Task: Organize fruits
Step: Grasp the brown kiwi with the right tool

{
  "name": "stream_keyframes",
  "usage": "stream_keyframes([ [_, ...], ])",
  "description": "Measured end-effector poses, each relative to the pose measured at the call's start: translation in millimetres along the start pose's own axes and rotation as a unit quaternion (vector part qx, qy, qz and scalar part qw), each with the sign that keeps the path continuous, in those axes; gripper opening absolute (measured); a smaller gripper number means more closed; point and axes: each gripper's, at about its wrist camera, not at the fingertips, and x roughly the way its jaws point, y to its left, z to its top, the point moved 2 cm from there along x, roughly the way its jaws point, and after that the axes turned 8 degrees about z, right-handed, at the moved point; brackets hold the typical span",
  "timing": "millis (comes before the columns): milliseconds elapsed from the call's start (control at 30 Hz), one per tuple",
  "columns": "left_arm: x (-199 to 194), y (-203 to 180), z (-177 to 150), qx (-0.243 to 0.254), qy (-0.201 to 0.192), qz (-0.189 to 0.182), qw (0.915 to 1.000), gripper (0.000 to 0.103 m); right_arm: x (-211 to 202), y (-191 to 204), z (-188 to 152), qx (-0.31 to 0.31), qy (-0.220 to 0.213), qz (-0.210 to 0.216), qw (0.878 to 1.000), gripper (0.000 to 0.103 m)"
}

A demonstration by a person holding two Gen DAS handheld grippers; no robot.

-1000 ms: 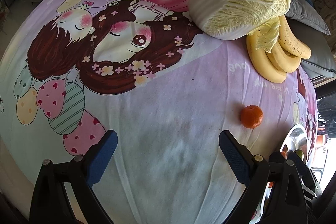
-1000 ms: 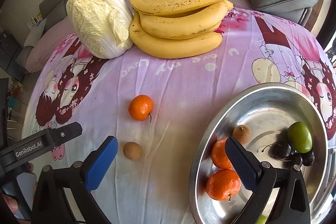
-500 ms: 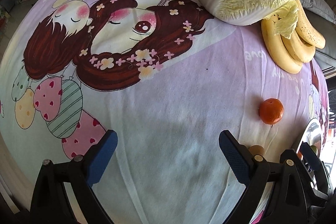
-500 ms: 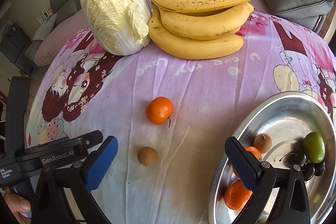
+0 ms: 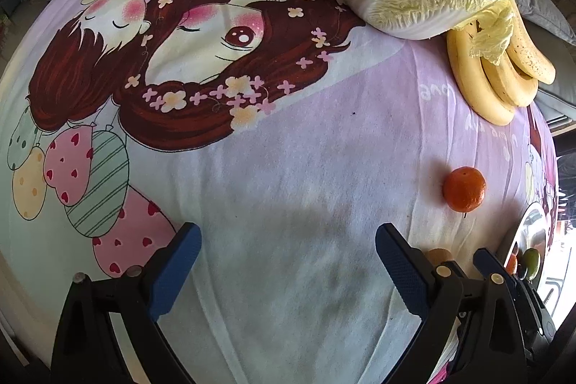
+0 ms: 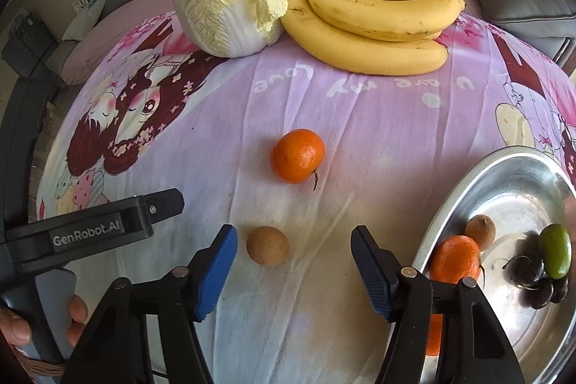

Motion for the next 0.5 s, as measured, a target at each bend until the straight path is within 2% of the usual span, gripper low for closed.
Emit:
stream_keyframes([
  [67, 0, 1, 0, -0.003, 0.004, -0.002, 1.0000, 0.097, 4, 2, -1, -0.003, 0.006, -0.001, 1.000, 0.053],
  [233, 0, 10, 3, -0.025, 0.006, -0.014, 0.9996, 0.097, 6, 5, -3, -0.009, 0.012, 0.006, 1.000, 0.045],
  [500, 1, 11, 2, -0.024, 0.006, -0.021, 0.9995, 0.097, 11, 12, -5, -0.018, 0.019, 0.017, 1.000, 0.031],
])
